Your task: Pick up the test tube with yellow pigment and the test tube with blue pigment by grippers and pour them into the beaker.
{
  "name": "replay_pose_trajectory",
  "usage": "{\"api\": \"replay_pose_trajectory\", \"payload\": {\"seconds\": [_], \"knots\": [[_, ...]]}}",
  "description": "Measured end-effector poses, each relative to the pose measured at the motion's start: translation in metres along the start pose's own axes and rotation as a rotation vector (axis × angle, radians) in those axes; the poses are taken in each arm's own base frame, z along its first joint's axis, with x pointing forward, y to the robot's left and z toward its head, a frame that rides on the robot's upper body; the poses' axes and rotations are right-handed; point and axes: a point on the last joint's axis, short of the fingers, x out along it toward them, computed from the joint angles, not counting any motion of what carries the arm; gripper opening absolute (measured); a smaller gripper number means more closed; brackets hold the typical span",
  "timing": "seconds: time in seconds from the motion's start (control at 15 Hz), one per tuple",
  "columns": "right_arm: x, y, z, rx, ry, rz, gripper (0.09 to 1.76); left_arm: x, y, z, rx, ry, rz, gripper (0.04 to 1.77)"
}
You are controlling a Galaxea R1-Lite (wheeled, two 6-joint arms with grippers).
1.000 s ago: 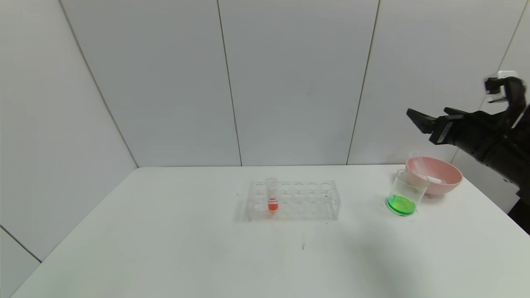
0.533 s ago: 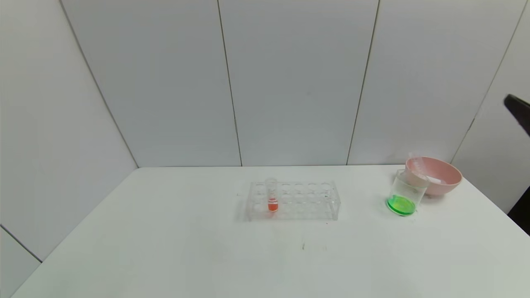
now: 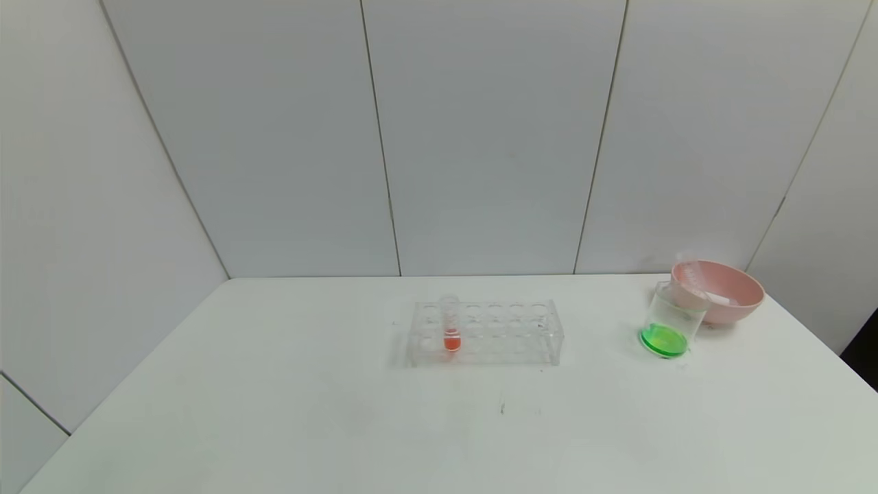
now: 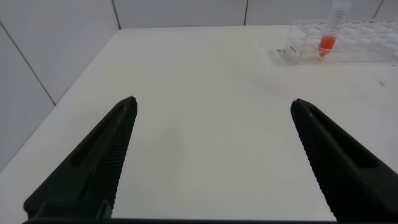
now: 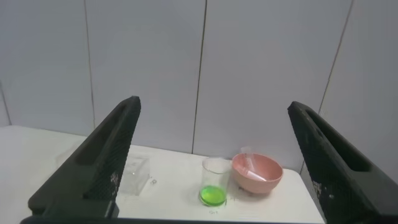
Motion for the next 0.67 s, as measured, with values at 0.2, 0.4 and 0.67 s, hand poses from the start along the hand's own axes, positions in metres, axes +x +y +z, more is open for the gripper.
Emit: {"api": "replay_pose_trajectory", "payload": {"seconds": [0.2,0.4,0.67], "knots": [[-0.046,0.007,-0.006,-0.029,-0.065,-0.015,1.70,0.000,0.000,0.000,0.000,0.000,0.000,1.76],[-0.069,0.011,-0.032,-0.075,-0.088,-0.014,1.70,0.000,0.000,0.000,0.000,0.000,0.000,1.76],[-0.071,0.012,-0.095,-0.053,0.090,-0.004,1.70,0.000,0.000,0.000,0.000,0.000,0.000,1.76]]}}
